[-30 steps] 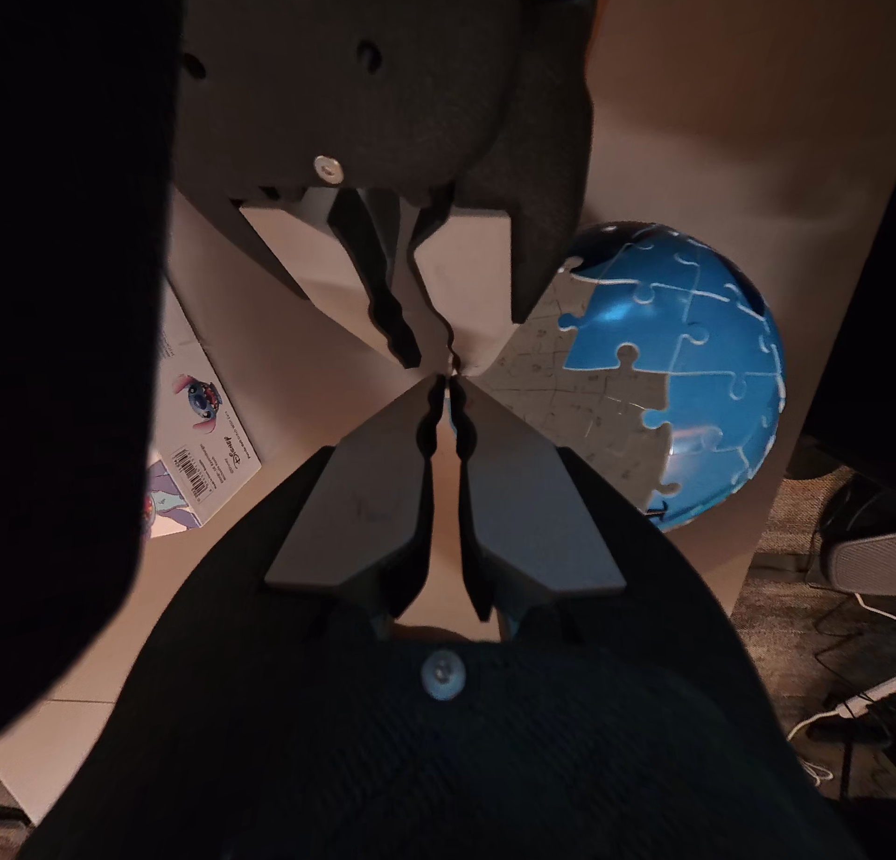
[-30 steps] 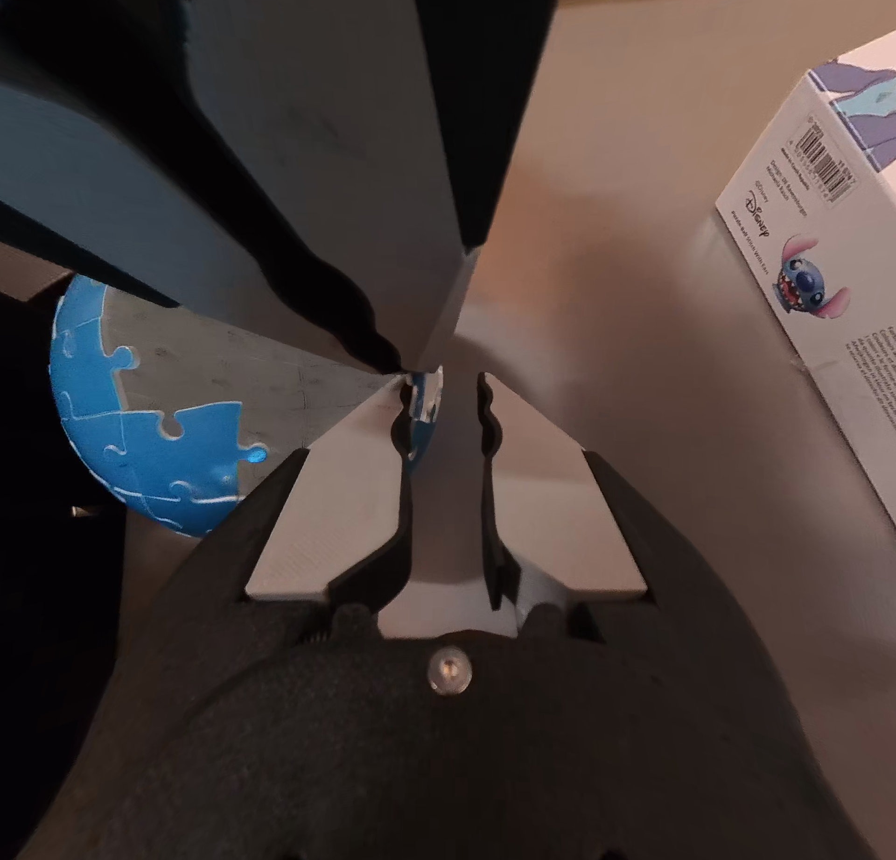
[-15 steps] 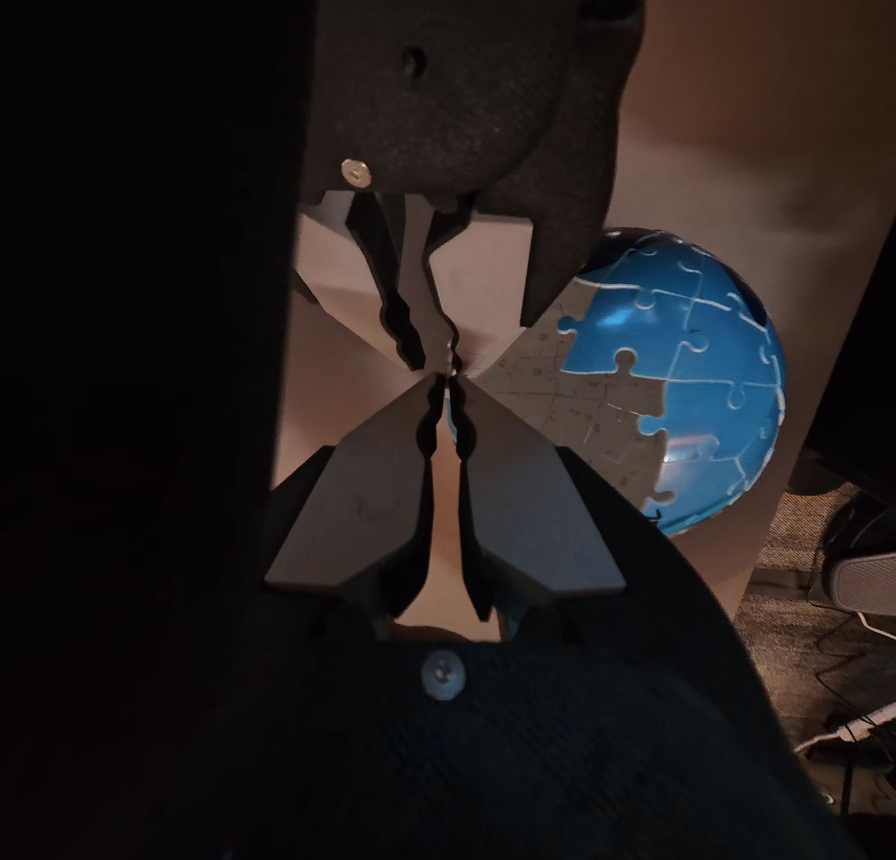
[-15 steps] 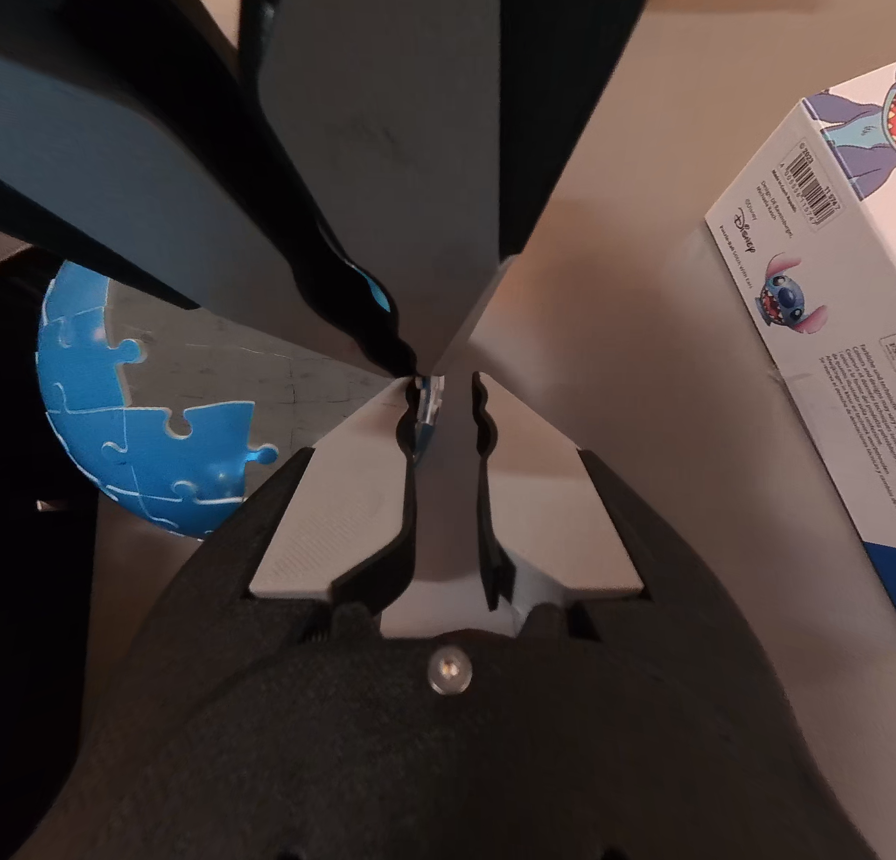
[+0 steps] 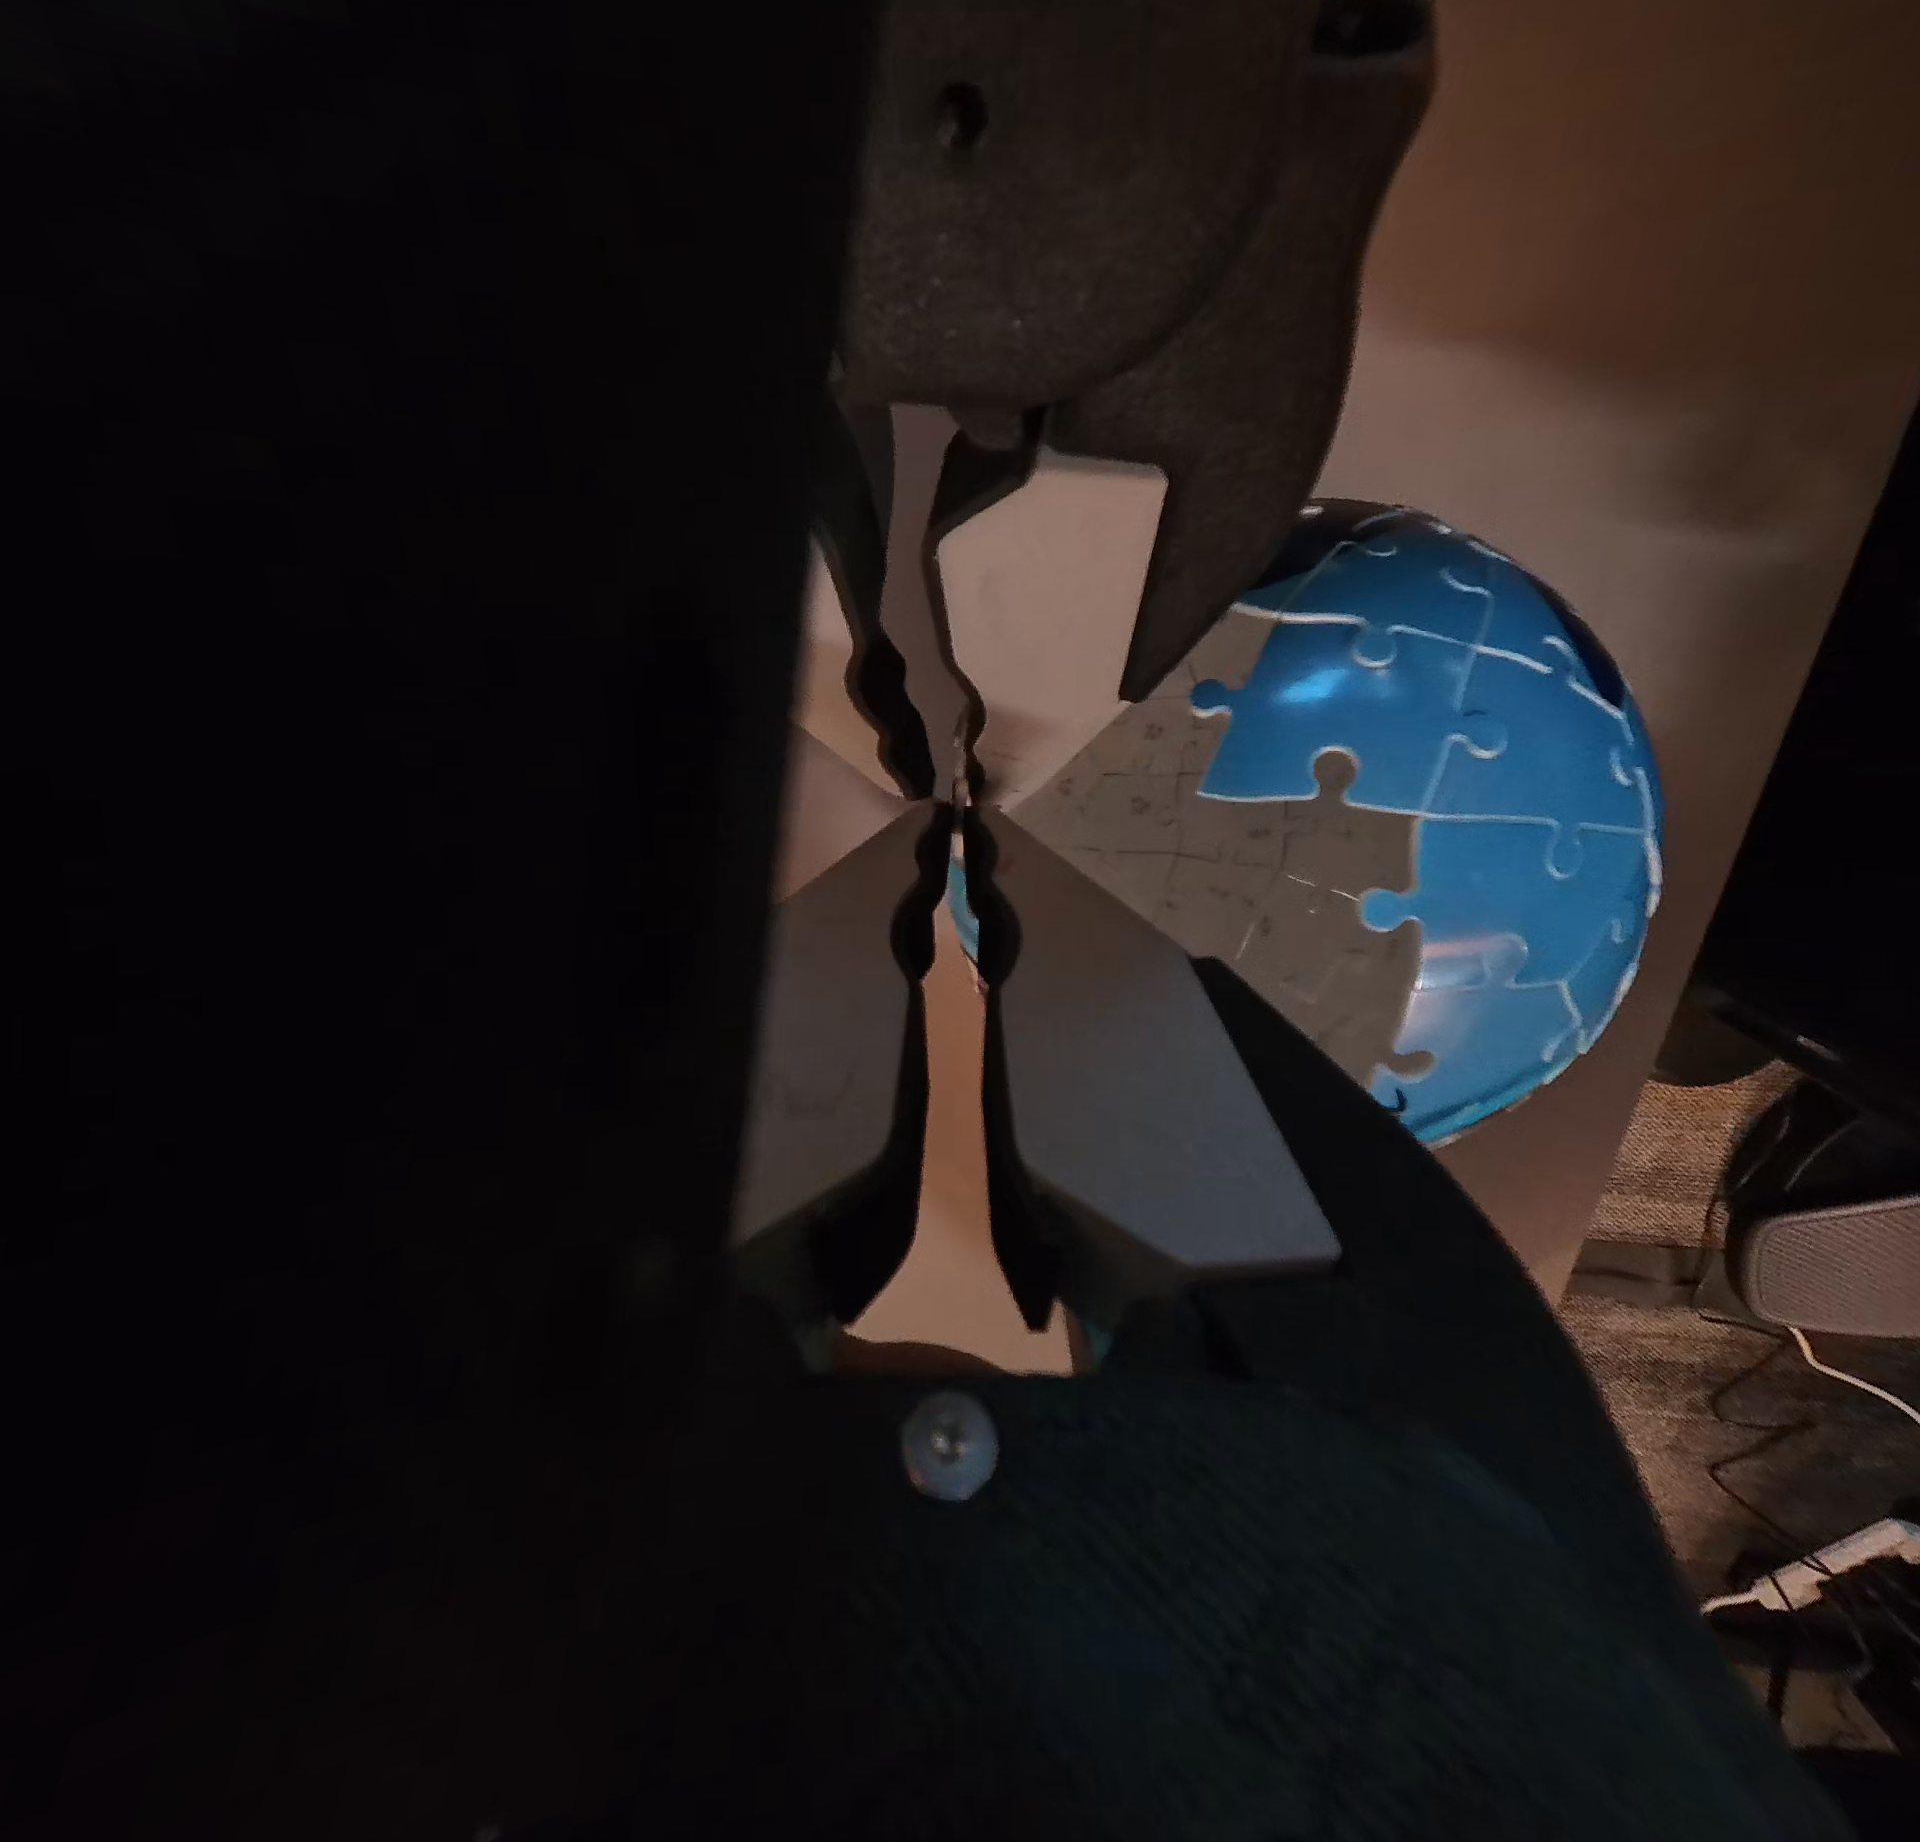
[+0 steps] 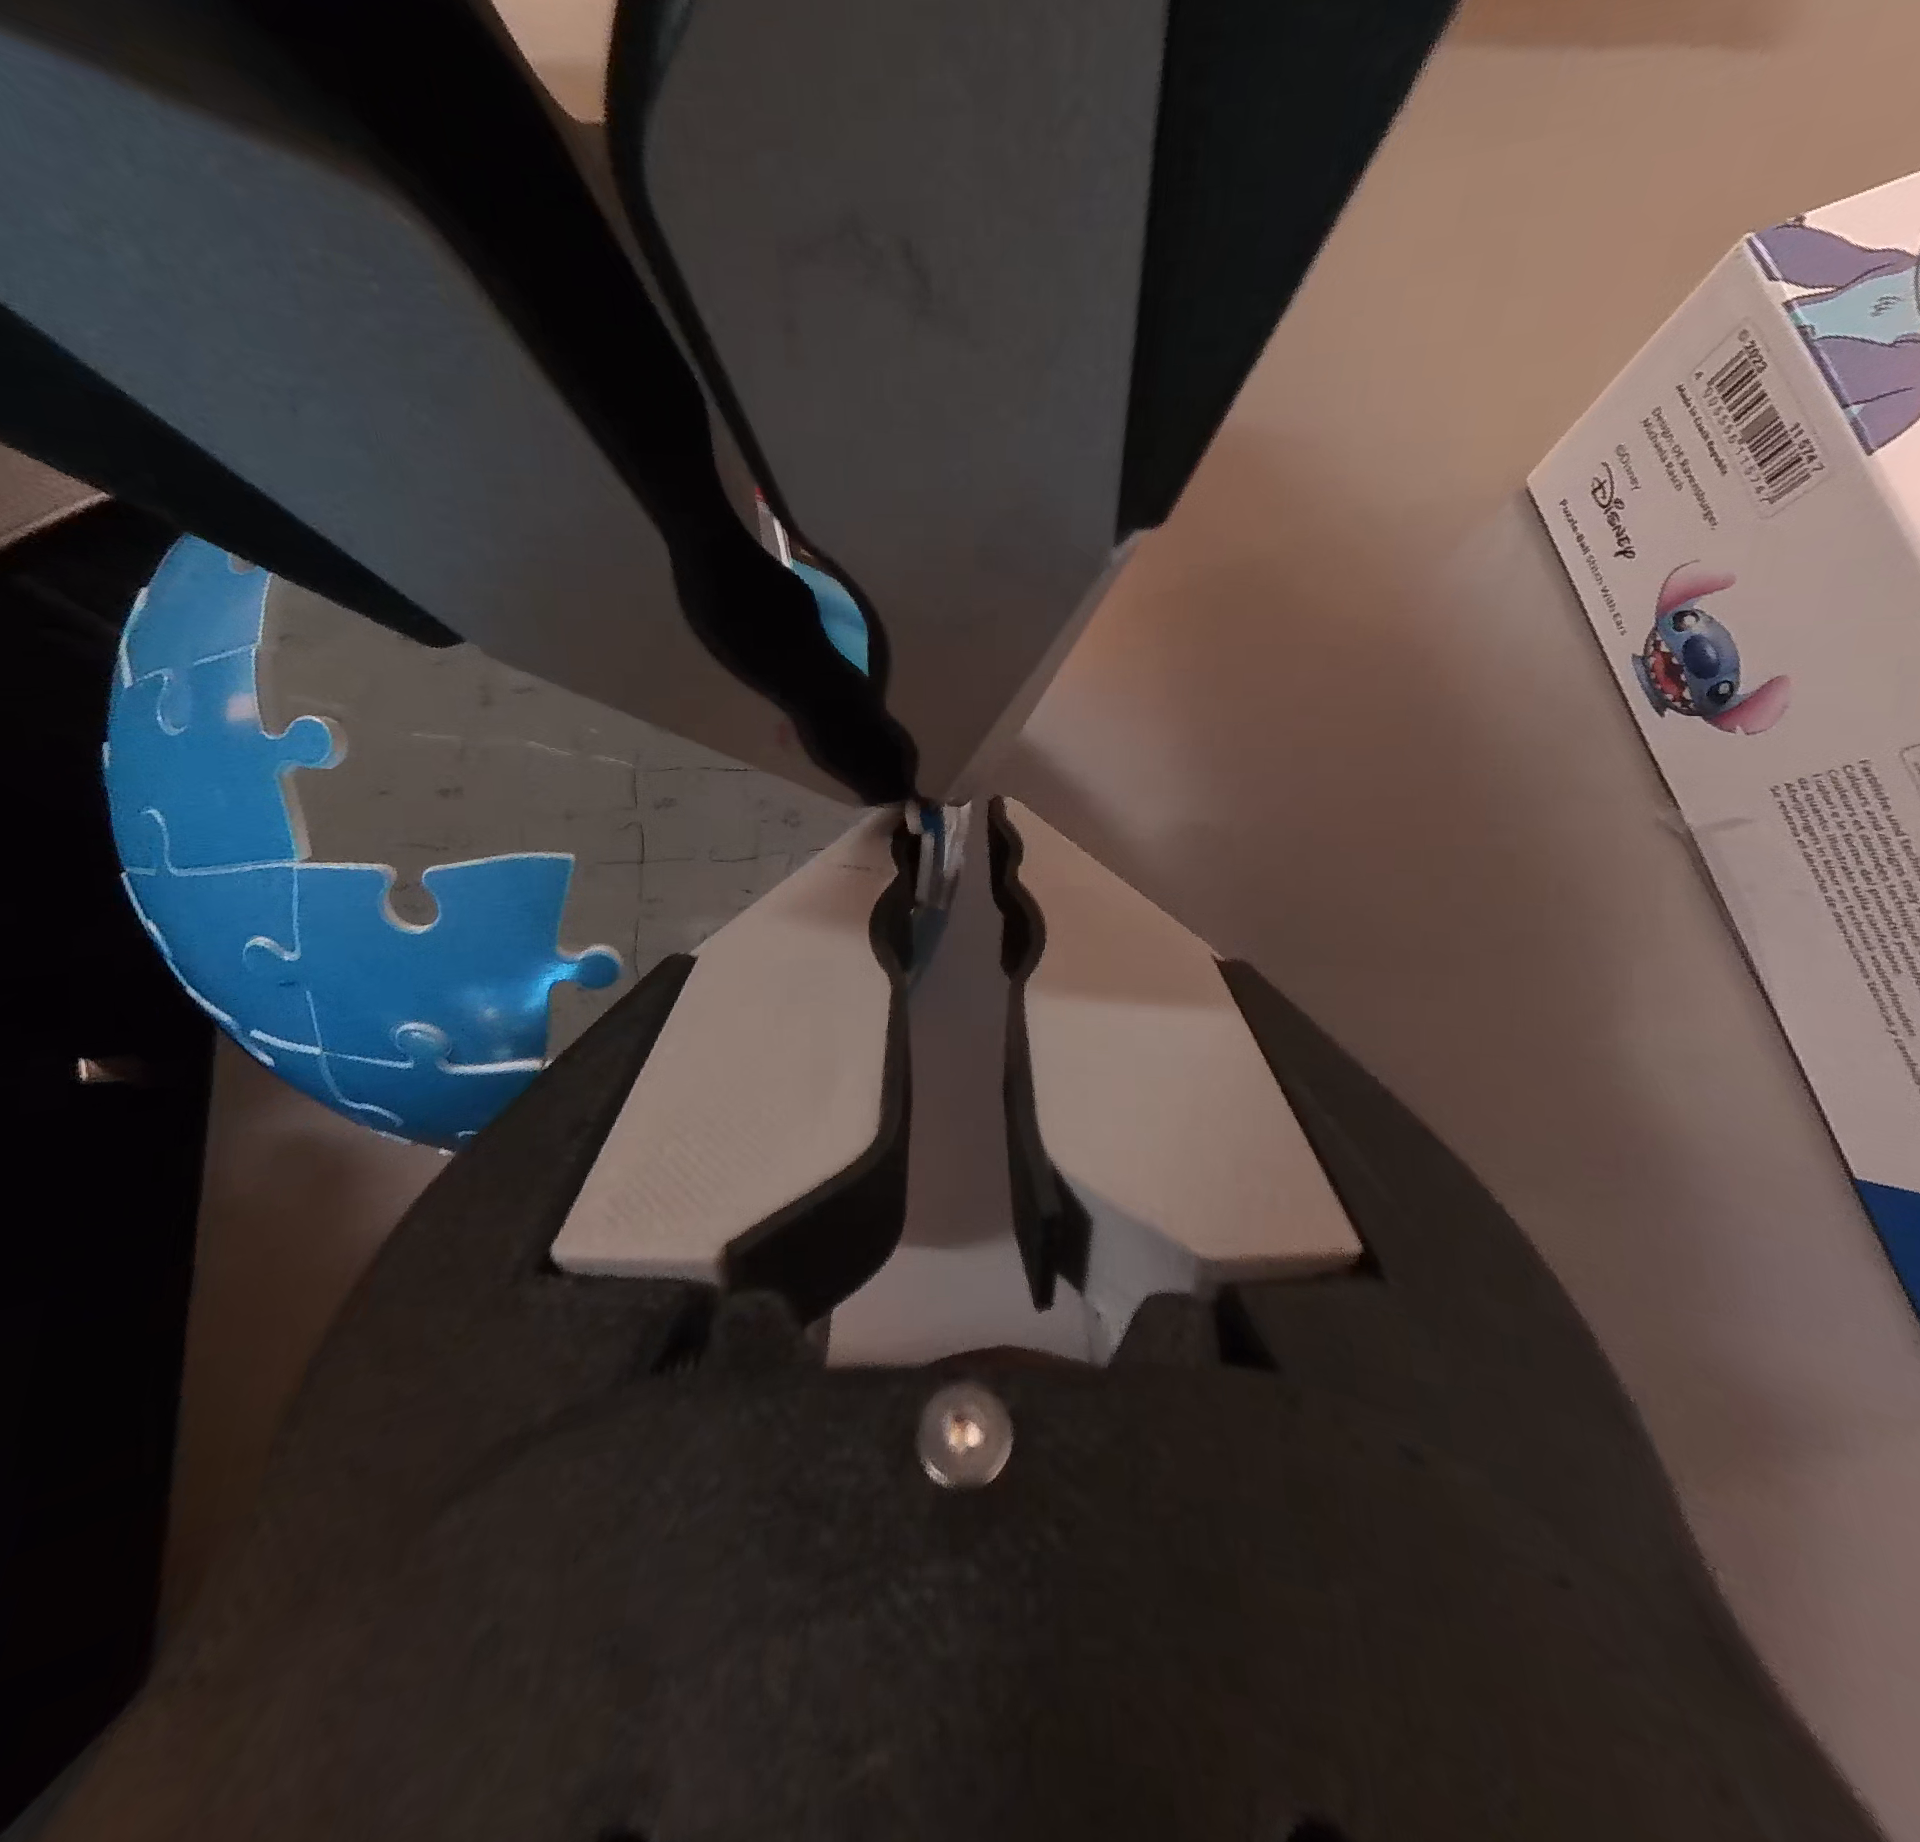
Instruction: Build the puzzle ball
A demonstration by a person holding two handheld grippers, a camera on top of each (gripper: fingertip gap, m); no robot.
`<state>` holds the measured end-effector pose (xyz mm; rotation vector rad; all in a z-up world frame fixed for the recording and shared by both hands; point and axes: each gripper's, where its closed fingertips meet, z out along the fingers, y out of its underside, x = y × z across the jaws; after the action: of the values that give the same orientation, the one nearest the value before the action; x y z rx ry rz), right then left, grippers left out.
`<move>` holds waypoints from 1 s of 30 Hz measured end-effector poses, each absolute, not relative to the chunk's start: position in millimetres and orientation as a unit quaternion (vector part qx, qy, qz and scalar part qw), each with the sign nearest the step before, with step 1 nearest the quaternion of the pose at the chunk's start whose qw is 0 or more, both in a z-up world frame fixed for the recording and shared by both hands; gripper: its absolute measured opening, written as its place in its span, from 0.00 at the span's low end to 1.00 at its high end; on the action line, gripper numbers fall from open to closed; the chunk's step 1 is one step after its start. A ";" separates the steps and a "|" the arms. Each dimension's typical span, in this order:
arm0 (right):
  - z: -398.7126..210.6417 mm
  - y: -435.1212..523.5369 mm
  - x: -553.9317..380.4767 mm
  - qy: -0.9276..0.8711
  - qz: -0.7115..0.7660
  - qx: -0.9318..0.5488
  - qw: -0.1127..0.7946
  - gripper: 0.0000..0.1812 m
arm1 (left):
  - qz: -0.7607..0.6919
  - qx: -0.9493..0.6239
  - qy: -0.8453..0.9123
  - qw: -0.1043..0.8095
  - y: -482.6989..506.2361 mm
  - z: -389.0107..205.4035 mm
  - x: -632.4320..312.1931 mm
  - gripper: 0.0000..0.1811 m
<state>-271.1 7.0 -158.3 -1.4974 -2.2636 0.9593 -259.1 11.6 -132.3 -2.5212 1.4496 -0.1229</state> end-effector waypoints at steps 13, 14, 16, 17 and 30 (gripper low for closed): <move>-156.4 6.6 -270.8 -0.771 0.346 -0.520 0.124 0.02 | -0.043 -0.862 0.490 0.124 15.5 -131.9 -259.8 0.00; -156.5 6.7 -270.4 -0.771 0.346 -0.521 0.122 0.02 | -0.045 -0.862 0.489 0.125 15.7 -132.1 -259.6 0.00; -156.6 7.1 -269.9 -0.770 0.345 -0.523 0.121 0.02 | -0.046 -0.864 0.486 0.125 15.8 -132.0 -259.3 0.00; -156.7 7.3 -269.9 -0.770 0.345 -0.523 0.121 0.02 | -0.045 -0.864 0.486 0.125 16.0 -132.0 -259.4 0.00; -157.2 9.2 -269.8 -0.770 0.337 -0.528 0.123 0.01 | -0.037 -0.857 0.499 0.123 16.7 -129.1 -259.3 0.00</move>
<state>-269.8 9.2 -157.2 -1.5401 -2.2457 0.9827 -259.3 16.7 -129.1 -2.4987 1.4566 -0.1092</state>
